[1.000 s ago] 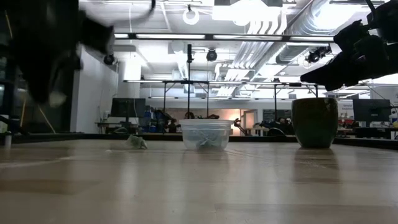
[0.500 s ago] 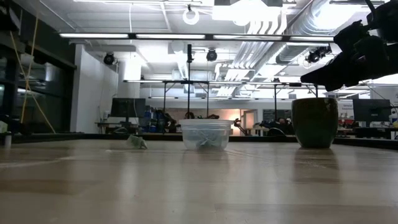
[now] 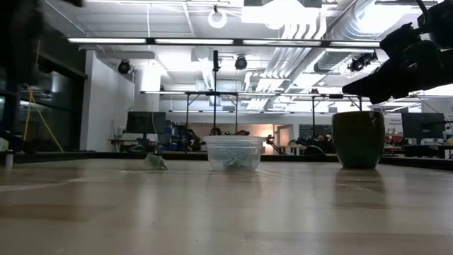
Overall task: Pick and place items into bin
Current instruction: Put the green stevia packet into the top transparent bin
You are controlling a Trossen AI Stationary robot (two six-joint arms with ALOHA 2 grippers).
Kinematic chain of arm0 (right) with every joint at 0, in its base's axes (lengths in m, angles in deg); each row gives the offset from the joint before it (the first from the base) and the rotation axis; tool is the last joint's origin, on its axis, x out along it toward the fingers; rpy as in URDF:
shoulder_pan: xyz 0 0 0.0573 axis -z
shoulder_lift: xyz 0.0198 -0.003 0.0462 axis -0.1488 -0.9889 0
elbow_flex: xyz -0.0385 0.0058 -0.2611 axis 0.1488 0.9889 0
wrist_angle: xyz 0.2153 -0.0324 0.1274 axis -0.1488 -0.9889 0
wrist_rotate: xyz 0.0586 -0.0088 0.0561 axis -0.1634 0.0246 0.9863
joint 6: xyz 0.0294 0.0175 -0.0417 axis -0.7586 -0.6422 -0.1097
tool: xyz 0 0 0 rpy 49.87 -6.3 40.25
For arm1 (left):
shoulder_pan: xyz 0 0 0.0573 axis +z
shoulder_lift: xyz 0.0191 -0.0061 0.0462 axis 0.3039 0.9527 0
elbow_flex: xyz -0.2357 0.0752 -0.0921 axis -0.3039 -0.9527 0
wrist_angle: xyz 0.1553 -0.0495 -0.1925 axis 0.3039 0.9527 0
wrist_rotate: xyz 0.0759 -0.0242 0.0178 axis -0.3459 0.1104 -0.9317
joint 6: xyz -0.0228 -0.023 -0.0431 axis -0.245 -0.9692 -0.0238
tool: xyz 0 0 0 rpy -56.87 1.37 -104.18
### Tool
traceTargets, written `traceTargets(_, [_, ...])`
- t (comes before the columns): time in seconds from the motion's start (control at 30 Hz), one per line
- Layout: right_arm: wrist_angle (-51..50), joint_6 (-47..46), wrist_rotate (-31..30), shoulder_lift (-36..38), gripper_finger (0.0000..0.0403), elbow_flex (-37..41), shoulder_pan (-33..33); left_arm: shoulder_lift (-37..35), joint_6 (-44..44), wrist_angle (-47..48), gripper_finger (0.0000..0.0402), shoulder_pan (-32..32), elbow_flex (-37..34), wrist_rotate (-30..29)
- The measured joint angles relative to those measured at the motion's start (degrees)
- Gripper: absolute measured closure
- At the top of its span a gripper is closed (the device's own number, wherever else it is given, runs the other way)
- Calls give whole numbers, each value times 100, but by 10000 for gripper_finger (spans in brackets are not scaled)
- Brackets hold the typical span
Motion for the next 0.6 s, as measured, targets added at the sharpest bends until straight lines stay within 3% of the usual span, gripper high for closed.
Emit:
traceTargets(0.07, [0,9,-1,0,391,0,0,0,377,102,139,303,0,-591])
traceTargets(0.23, [-2,1,50,-1,391,0,-1,-8,2116,-248,128,1711,-135,-741])
traceTargets(0.3, [-1,1,108,-2,391,2,-1,-5,3083,-933,132,2338,-365,-443])
traceTargets(0.43, [-4,1,143,-2,391,2,-2,27,4721,-2371,142,3499,-818,688])
traceTargets(0.6, [-4,0,139,-2,391,1,-1,48,5560,-3205,153,4463,-1212,1152])
